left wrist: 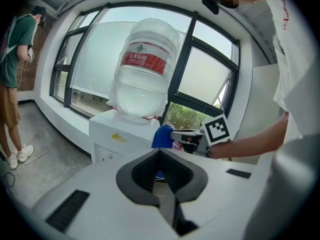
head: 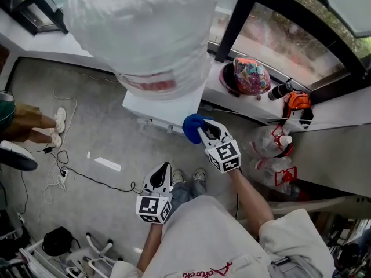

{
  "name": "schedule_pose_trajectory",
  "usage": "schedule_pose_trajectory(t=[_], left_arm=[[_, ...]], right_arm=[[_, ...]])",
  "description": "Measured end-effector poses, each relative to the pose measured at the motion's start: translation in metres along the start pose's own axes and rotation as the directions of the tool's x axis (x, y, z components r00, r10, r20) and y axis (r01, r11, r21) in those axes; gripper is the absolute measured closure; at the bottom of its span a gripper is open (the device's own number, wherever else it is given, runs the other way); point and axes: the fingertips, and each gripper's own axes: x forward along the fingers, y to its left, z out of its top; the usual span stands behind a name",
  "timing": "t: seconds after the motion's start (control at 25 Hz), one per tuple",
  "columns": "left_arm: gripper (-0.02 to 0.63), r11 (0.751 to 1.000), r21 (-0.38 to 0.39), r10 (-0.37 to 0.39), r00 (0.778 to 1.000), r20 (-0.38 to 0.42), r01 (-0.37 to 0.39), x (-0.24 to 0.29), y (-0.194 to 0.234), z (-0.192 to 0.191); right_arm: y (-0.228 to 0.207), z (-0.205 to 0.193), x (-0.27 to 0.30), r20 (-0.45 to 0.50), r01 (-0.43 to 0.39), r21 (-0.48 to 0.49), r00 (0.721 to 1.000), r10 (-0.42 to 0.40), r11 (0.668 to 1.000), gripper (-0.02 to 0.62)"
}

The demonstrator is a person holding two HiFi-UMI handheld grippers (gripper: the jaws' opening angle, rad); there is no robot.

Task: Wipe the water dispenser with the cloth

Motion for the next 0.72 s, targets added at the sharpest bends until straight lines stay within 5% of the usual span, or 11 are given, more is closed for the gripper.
schedule_pose_trajectory(t=[0.72], left_arm=[[0.594, 0.999, -0.030, 0.043, 0.999, -0.008, -0.044, 0.002, 0.016, 0.005]], right_arm=[[-0.107, 0.026, 0.073, -0.042, 0.074, -0.031, 0.996, -0.075, 0.997, 0.520]])
